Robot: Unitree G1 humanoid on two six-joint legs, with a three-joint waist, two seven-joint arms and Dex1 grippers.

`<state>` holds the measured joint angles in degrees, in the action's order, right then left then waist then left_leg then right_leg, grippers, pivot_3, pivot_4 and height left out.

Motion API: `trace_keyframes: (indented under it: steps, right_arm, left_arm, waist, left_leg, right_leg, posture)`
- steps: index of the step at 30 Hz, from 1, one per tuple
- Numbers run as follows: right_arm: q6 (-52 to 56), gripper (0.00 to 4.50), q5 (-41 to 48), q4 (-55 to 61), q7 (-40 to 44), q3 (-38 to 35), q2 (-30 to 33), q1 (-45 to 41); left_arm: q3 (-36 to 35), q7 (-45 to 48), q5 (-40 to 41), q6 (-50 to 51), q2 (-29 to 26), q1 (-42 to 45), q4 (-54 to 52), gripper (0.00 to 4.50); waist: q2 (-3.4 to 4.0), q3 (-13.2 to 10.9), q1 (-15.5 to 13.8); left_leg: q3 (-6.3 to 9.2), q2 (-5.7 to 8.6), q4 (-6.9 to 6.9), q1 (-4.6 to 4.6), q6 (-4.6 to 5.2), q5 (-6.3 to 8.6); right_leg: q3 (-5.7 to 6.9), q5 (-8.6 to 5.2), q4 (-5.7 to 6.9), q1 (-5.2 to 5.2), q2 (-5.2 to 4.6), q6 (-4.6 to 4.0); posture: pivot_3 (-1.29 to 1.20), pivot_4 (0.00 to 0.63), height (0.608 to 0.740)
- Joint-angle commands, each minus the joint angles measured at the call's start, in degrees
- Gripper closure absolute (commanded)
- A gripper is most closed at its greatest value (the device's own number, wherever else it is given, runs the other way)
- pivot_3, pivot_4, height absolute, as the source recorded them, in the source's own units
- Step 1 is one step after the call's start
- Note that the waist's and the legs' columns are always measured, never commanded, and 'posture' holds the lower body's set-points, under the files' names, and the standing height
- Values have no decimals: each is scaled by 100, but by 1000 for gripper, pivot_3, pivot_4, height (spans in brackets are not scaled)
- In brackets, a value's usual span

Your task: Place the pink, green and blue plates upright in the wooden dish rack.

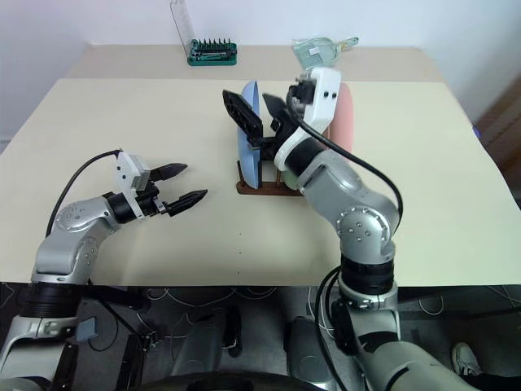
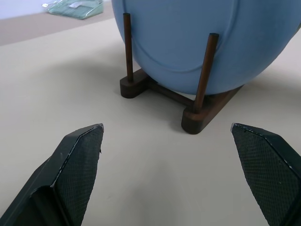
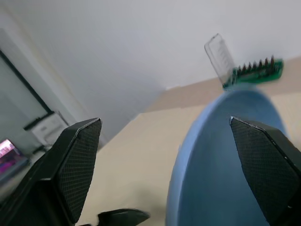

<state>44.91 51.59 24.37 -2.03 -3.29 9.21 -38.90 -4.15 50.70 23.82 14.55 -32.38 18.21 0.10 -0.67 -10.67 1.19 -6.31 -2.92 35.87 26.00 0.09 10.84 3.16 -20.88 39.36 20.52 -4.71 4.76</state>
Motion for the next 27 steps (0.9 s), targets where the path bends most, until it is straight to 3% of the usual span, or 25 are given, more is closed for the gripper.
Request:
trace_keyframes:
  steps: [1,6,10,13,16,19,22,27]
  right_arm:
    - [-213,64,-455,526,560,187,536,-300]
    - [-598,64,-1014,1056,1624,9,1831,-110]
    - [-926,64,-1161,1104,2439,-1346,2977,993]
    - [-1117,64,-1132,1035,3054,-2543,3417,2294]
    - [-1348,64,-1185,1009,3447,-3362,3367,3482]
    - [-1610,64,-1267,832,3688,-3688,3161,4282]
    - [-1935,64,-1542,385,3829,-3600,2976,4721]
    - [-2587,64,-2441,-454,3686,-2852,2750,4736]
  left_arm:
    - [-78,-14,58,-30,26,82,-183,0]
    - [-84,-63,24,-46,58,109,-159,0]
    - [-95,-122,-63,-138,70,57,-54,0]
    - [-96,-127,-99,-194,103,75,79,0]
    - [-77,-107,-116,-212,137,94,245,0]
    - [-10,-97,-204,-311,170,91,452,0]
    - [68,-137,-363,-441,210,95,651,0]
    - [-14,-167,-477,-657,218,96,974,0]
  waist:
    - [-1,1,-4]
    - [-2,0,-37]
    - [-8,0,-74]
    - [-10,0,-98]
    - [-10,0,-68]
    - [-7,1,-4]
    - [-7,1,-2]
    - [-5,0,-10]
  left_leg:
    - [0,0,0,0,1,0]
    - [0,2,0,6,8,5]
    - [2,2,2,12,15,9]
    - [2,6,4,16,19,11]
    - [4,2,2,15,19,11]
    - [5,0,1,-1,23,13]
    - [3,0,-1,-38,25,15]
    - [2,0,-5,-49,24,16]
  right_leg:
    - [0,0,-1,1,0,0]
    - [1,0,-11,-1,-2,0]
    - [7,0,-22,-6,-4,1]
    - [9,1,-30,-9,-7,2]
    - [10,1,-27,-9,-1,2]
    - [8,1,-18,-15,4,2]
    - [5,1,-17,-43,5,2]
    - [2,0,-18,-48,3,1]
  posture:
    - [0,150,732]
    - [0,150,732]
    - [0,150,732]
    - [0,150,732]
    - [0,150,732]
    - [0,150,732]
    - [0,150,732]
    - [0,150,732]
